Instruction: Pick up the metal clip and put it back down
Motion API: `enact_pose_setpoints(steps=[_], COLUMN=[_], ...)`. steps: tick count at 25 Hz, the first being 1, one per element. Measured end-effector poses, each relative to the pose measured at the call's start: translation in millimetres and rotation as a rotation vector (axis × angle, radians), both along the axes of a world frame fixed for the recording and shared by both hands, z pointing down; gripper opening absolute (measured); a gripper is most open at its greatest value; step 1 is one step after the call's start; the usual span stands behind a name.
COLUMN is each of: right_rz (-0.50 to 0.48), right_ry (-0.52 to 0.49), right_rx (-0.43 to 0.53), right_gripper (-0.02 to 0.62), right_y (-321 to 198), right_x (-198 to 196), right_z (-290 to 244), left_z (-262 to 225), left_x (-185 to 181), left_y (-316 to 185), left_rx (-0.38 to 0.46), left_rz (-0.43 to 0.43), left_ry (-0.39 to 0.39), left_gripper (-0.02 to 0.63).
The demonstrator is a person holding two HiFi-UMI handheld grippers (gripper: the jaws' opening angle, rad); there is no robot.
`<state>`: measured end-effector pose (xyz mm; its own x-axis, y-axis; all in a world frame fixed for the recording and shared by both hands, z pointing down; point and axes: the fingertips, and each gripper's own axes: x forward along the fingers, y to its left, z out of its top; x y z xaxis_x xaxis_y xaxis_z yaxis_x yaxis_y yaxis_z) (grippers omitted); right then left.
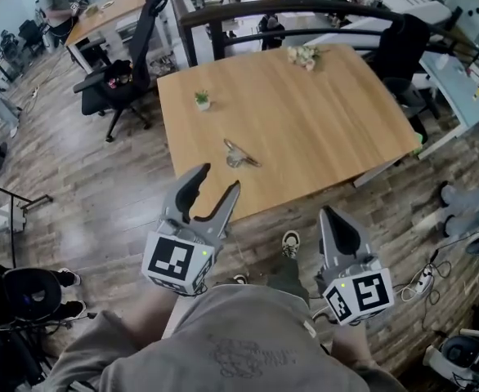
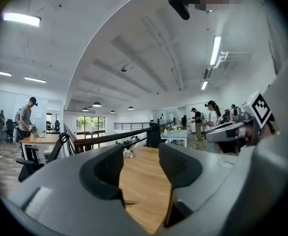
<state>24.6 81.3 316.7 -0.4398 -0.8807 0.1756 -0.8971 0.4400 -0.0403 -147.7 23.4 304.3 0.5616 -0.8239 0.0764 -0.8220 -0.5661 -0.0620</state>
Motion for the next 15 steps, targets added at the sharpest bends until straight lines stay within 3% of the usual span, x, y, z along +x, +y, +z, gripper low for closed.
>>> enact_pose_setpoints(steps=[15], right_rz=[-0.205], right_ry=[-0.003], right_rx=[-0.005], right_gripper=[0.011], right_y=[-160.5], right_x=[122.3], right_z=[-18.0], left_z=[-15.0], left_x=[127.5], left_y=[-138.8], left_rx=[-0.008], left_rz=[-0.156], left_ry=[-0.029], left_gripper=[0.225])
